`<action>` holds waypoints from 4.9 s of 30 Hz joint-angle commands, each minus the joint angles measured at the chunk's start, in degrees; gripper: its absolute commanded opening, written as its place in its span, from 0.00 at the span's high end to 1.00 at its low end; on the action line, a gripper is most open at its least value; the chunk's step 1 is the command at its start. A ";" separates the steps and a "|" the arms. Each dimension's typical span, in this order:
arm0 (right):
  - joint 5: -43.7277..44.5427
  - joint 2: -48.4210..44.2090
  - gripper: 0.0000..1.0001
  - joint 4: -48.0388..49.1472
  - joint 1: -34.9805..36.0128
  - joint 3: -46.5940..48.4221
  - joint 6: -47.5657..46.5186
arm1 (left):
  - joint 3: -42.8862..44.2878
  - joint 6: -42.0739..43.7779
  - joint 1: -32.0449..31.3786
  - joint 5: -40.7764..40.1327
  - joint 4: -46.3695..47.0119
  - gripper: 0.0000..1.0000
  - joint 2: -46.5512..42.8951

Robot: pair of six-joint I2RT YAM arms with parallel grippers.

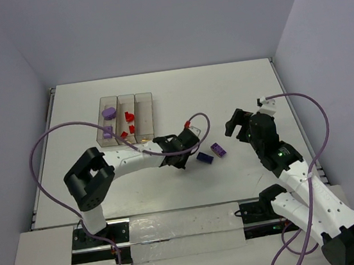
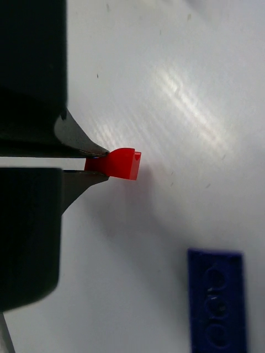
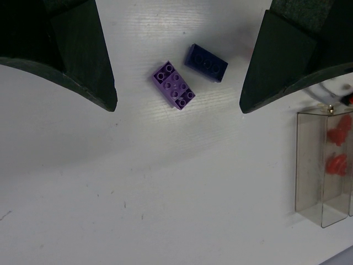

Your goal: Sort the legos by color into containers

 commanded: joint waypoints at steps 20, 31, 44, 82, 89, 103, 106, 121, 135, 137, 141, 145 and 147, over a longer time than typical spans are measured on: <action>0.26 -0.71 0.00 1.88 0.21 0.46 0.15 | 15.60 -12.85 34.37 -10.46 -6.90 1.00 -2.97; -0.11 -0.74 0.00 1.52 0.13 1.08 -0.13 | 13.68 -13.04 36.50 -11.56 -4.97 0.45 0.60; 0.18 0.04 0.00 1.77 0.21 1.76 -0.28 | 12.08 -8.82 21.42 -9.79 -2.55 0.32 -6.16; 3.77 -4.79 0.00 0.36 0.12 1.51 -0.73 | 22.81 -3.59 -4.54 5.03 -1.83 0.01 15.05; 3.71 -5.26 0.00 0.19 0.12 1.31 -0.67 | 23.77 -4.17 -4.54 2.58 -0.96 0.01 16.79; 3.77 -5.58 0.00 -0.07 0.12 1.14 -0.98 | 23.85 -5.79 -4.54 -0.18 0.61 0.20 18.65; 3.68 -5.58 0.00 0.01 0.12 0.90 -0.82 | 23.69 -6.04 -4.54 -1.12 0.44 0.31 18.47; 3.21 -5.75 0.00 0.23 0.12 0.99 -1.08 | 17.16 -7.54 2.83 -4.81 0.11 0.65 5.06; 2.92 -5.23 0.00 0.63 0.12 1.23 -1.02 | 22.74 -8.80 20.05 -9.42 -5.76 0.65 2.07; 2.95 -5.22 0.00 0.54 0.12 1.25 -0.94 | 23.75 -9.98 21.74 -9.58 -6.34 0.65 3.06; 3.12 -5.28 0.00 0.23 0.12 1.39 -1.05 | 26.44 -11.59 24.28 -11.53 -6.78 0.62 6.68; 3.36 -5.31 0.00 -0.05 0.12 1.60 -1.23 | 27.32 -11.96 26.49 -12.19 -6.55 0.55 8.42; 3.33 -5.22 0.00 -0.07 0.12 1.52 -1.25 | 27.47 -11.85 27.54 -12.19 -6.23 0.49 8.90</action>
